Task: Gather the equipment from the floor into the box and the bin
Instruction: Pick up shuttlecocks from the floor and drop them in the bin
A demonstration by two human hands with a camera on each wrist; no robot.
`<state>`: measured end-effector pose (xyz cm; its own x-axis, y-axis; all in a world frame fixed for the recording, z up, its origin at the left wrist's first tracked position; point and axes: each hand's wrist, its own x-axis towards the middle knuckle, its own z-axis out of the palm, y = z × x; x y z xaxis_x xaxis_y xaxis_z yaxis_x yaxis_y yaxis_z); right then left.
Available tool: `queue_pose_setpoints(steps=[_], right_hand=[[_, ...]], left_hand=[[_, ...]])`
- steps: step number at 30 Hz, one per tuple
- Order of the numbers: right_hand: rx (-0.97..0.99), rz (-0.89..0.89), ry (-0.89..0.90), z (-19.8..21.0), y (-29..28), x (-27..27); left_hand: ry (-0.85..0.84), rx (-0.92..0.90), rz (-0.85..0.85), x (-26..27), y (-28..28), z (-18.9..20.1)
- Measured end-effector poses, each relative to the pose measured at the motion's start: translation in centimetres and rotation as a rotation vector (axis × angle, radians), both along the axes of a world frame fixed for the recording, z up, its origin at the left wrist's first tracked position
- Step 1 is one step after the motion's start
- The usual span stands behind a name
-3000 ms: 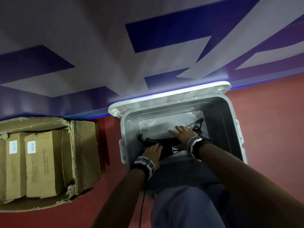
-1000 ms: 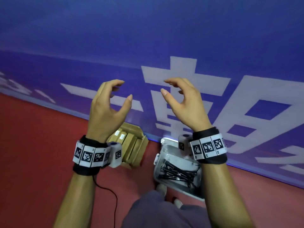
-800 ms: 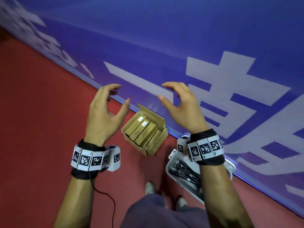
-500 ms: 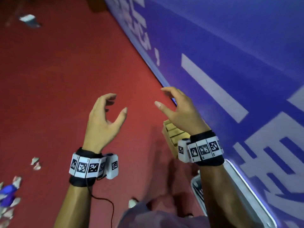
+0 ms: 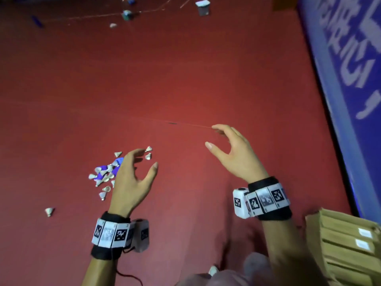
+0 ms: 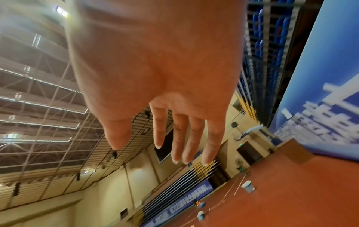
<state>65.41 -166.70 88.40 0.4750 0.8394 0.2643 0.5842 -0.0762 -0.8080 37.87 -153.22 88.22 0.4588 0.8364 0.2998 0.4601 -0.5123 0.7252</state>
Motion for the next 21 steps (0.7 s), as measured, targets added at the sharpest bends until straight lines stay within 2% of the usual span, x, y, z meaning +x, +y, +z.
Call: queue_pose_setpoints(steps=[5,11,17,21], right_hand=[[-0.099,0.165,-0.002,-3.1,10.5,-0.1],[-0.112,0.328,-0.006,-5.5,23.4,3.0],[-0.108,0.483,-0.021,-3.8,38.2,6.9],[-0.098,0.542,-0.005,-3.7,45.9,7.1]], left_hand=[[0.070,-0.093,0.180,-3.2,6.1,-3.3],[0.091,-0.085,0.319,-1.7,13.3,-5.1],[0.126,-0.101,0.479,1.4,22.1,-5.3],[0.136,-0.104,0.583,2.1,26.4,-5.0]])
